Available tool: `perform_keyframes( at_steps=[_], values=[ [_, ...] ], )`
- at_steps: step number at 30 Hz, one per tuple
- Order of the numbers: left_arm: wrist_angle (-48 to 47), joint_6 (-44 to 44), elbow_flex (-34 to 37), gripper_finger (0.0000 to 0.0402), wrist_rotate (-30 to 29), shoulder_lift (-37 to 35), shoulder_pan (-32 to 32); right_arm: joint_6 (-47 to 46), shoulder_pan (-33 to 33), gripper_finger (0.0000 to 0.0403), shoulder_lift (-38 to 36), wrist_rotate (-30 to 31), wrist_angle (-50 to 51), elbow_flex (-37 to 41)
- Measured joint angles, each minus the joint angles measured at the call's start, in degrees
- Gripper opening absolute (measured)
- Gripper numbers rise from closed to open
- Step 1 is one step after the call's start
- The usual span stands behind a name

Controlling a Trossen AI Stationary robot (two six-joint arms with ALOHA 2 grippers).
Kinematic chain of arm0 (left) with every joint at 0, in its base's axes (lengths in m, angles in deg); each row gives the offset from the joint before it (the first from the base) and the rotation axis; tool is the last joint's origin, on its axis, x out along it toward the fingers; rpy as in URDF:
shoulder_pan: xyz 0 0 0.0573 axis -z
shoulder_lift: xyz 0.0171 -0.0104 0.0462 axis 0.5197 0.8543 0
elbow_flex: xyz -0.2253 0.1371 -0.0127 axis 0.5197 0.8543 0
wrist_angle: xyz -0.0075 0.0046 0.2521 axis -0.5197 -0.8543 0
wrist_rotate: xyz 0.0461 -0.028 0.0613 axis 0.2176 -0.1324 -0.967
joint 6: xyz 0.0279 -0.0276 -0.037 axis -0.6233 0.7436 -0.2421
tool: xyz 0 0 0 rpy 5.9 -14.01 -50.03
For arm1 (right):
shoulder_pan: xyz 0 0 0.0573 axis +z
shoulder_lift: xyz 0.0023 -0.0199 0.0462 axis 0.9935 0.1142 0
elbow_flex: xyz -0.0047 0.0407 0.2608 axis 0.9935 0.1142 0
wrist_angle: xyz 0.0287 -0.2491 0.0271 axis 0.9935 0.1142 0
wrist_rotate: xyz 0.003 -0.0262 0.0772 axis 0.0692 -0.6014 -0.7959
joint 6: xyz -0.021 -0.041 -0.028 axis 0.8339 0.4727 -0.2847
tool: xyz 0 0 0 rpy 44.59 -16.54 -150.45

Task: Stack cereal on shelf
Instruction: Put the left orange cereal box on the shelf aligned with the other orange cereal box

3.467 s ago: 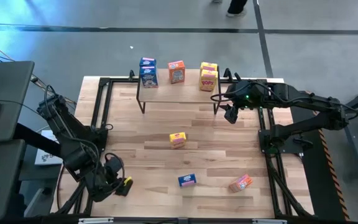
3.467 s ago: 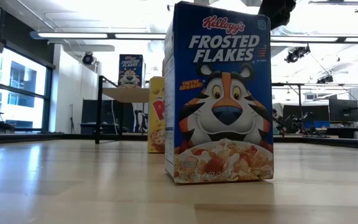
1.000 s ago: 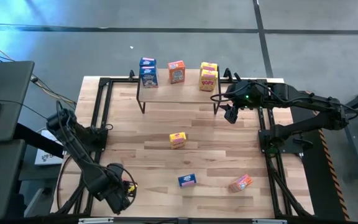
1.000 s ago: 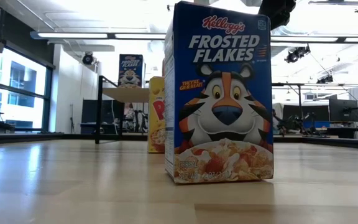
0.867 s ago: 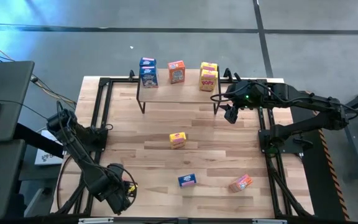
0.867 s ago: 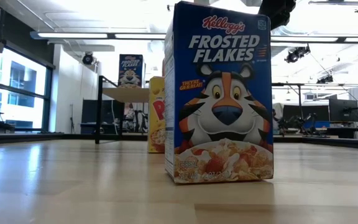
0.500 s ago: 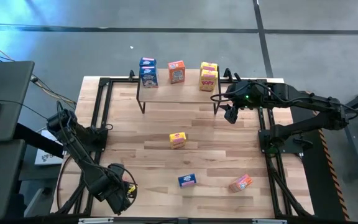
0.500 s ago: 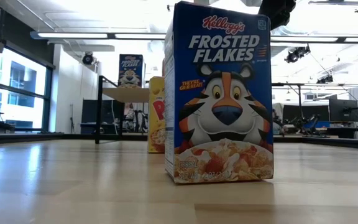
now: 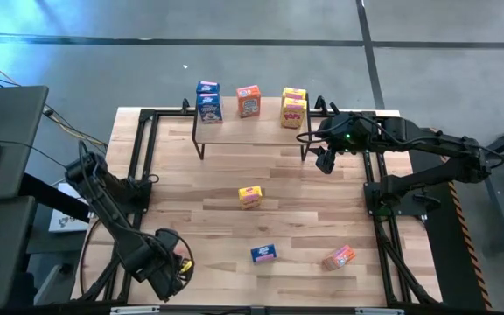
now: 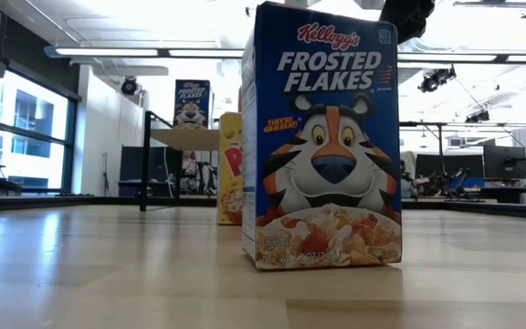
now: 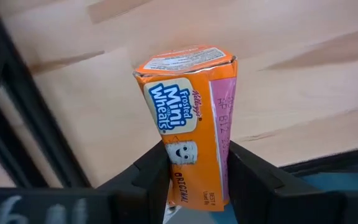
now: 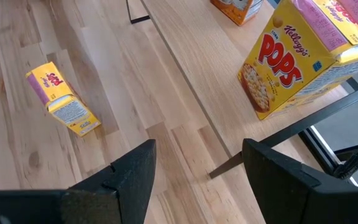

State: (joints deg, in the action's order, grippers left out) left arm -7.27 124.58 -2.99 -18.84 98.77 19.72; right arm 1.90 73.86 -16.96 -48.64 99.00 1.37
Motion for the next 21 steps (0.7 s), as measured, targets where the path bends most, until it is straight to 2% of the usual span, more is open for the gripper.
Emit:
perform_keyframes(
  at_steps=[11, 16, 21],
  values=[
    [-3.89, -14.06, -1.02, 0.0126, -6.32, -4.88, -3.63, -0.18, 0.0, 0.0232, 0.0, -0.01, -0.07, 0.0],
    [-6.47, -22.7, -1.02, 0.0126, -11.5, -8.28, -7.01, -0.16, 0.0, 0.0232, 0.0, -0.24, -0.09, 0.0],
    [-8.54, -31.87, -1.02, 0.0126, -14.06, -11.47, -11.49, -0.18, 0.0, 0.0232, 0.0, -0.28, -0.08, 0.0]
  ],
)
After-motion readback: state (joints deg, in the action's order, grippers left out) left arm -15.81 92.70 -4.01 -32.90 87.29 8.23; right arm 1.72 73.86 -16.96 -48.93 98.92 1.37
